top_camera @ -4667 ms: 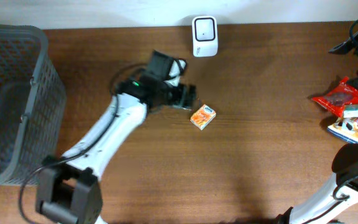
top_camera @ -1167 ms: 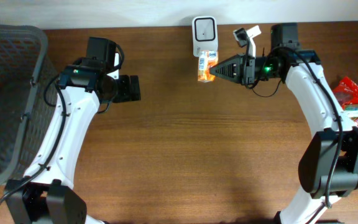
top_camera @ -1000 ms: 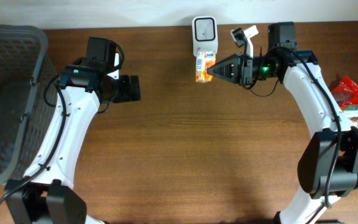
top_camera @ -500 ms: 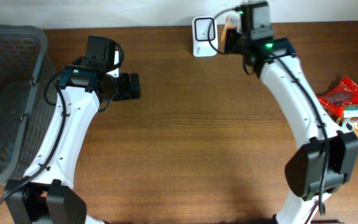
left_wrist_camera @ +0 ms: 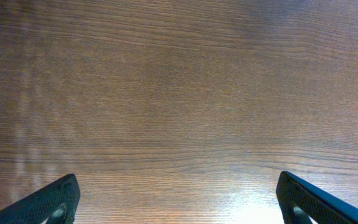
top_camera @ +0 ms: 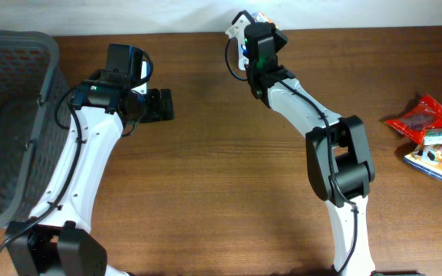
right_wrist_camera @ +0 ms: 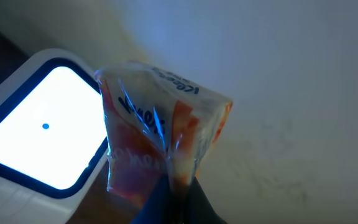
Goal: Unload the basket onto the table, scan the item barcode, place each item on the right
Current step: 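Carry the orange tissue pack right and drop it by the HACKS bag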
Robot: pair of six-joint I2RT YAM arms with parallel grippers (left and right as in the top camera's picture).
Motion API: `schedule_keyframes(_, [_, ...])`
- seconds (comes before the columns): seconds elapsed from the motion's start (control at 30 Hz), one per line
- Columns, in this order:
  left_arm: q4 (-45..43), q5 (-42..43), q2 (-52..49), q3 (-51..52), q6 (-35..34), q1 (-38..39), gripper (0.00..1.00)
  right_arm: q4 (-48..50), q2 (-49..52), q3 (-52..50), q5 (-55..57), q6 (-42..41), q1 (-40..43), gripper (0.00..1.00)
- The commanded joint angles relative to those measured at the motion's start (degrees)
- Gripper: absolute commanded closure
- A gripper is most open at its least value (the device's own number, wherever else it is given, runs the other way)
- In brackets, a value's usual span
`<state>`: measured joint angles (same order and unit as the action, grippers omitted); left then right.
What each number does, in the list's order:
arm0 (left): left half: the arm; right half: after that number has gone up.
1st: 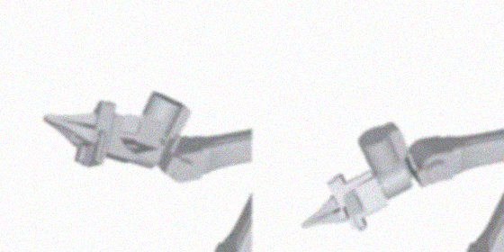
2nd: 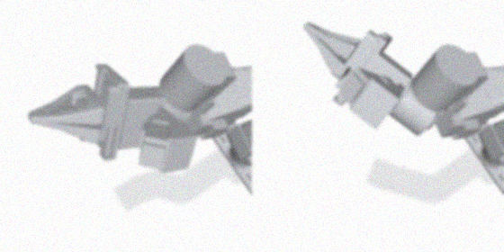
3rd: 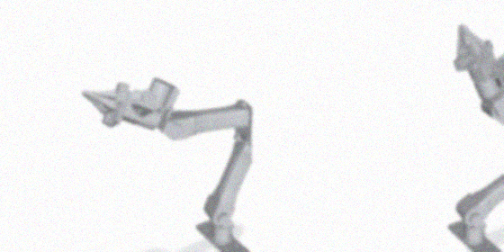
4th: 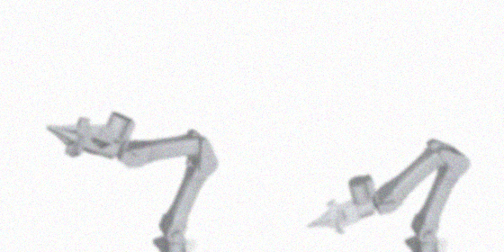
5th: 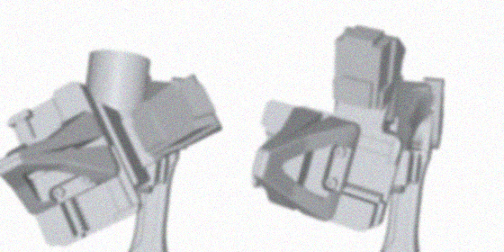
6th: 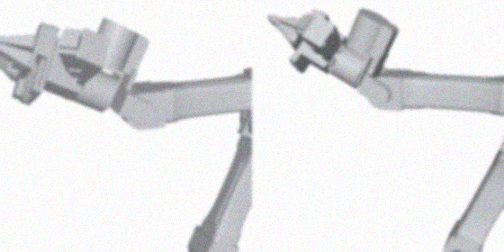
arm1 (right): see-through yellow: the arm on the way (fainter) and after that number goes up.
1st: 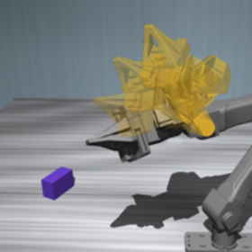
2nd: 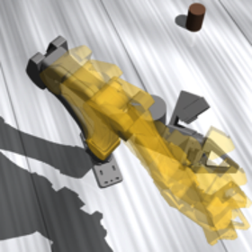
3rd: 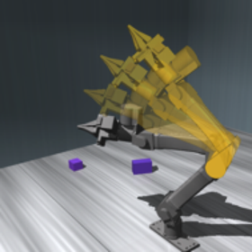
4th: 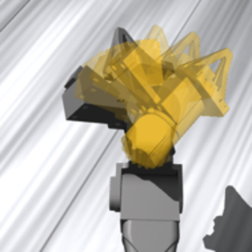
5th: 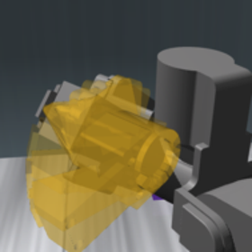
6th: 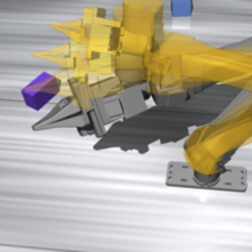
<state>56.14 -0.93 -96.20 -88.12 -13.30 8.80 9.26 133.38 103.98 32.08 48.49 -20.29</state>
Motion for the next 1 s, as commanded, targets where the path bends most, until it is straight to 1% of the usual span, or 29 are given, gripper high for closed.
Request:
schedule_keyframes(0.0, [-0.13,-0.39,0.26,-0.04,-0.76,-0.46,0.01,0.37,0.0,0.61,4.2,-7.06,-0.2,0.96])
schedule_keyframes(0.03, [-0.13,-0.39,0.26,-0.04,-0.76,-0.46,0.01,1.88,-0.13,0.61,7.82,-9.97,0.0,0.96])
schedule_keyframes(0.07, [-0.13,-0.39,0.26,-0.04,-0.76,-0.46,0.01,3.87,-0.83,0.66,13.94,-15.3,0.57,0.96])
schedule_keyframes(0.13, [-0.13,-0.39,0.26,-0.04,-0.76,-0.46,0.01,1.64,-3.06,1.09,18.21,-21.55,2.21,0.96])
schedule_keyframes(0.17, [-0.13,-0.39,0.26,-0.04,-0.76,-0.46,0.01,-2.29,-5.49,1.09,18.12,-25.11,3.93,0.96])
schedule_keyframes(0.27, [-0.11,-0.37,0.26,-0.04,-0.76,-0.46,0.01,-17.44,-12.17,1.11,17.09,-39.69,10.29,0.96])
schedule_keyframes(0.33, [-0.02,-0.35,0.26,-0.04,-0.79,-0.46,0.01,-33.35,-16.41,1.11,13.42,-53.2,17.4,0.96])
schedule_keyframes(0.4, [0.09,-0.35,0.26,-0.04,-0.79,-0.46,0.01,-44.83,-18.32,1.09,8.72,-62.51,24.09,0.96])
schedule_keyframes(0.47, [0.11,-0.35,0.26,-0.04,-0.79,-0.46,0.01,-54.88,-18.58,1.07,2.32,-67.93,31.87,0.96])
schedule_keyframes(0.53, [0.11,-0.35,0.26,-0.04,-0.79,-0.46,0.01,-62.34,-17.81,0.92,-5.33,-72.78,39.78,0.96])
schedule_keyframes(0.6, [0.11,-0.35,0.26,-0.04,-0.79,-0.46,0.01,-64.87,-17.62,0.9,-12.61,-73.22,45.81,0.96])
schedule_keyframes(0.67, [0.09,-0.35,0.26,-0.04,-0.79,-0.46,0.01,-65.96,-17.62,0.9,-15.02,-73.24,49.86,0.95])
schedule_keyframes(0.7, [0.11,-0.35,0.26,-0.04,-0.79,-0.46,0.01,-66.29,-17.62,0.9,-14.99,-73.22,50.8,0.89])
schedule_keyframes(0.73, [0.13,-0.33,0.26,-0.04,-0.79,-0.46,0.01,-66.62,-17.62,0.87,-14.97,-73.22,51.49,0.69])
schedule_keyframes(0.77, [0.17,-0.35,0.26,-0.04,-0.79,-0.44,0.01,-66.84,-17.62,0.87,-14.99,-73.22,51.91,0.44])
schedule_keyframes(0.8, [0.28,-0.35,0.26,-0.04,-0.79,-0.46,0.01,-67.49,-17.64,0.87,-15.06,-73.22,52.22,0.29])
schedule_keyframes(0.83, [0.31,-0.35,0.26,-0.04,-0.79,-0.46,0.01,-68.22,-17.77,0.87,-15.26,-73.22,52.24,0.19])
schedule_keyframes(0.87, [0.33,-0.35,0.26,-0.04,-0.79,-0.46,0.01,-69.07,-18.08,0.9,-15.47,-73.22,52.19,0.06])
schedule_keyframes(0.9, [0.31,-0.35,0.26,-0.04,-0.79,-0.46,0.01,-69.96,-18.75,0.9,-15.43,-73.22,52.19,0.01])
schedule_keyframes(0.97, [0.31,-0.35,0.28,-0.04,-0.79,-0.46,0.01,-72.89,-22.6,0.92,-15.52,-73.22,52.19,0.01])
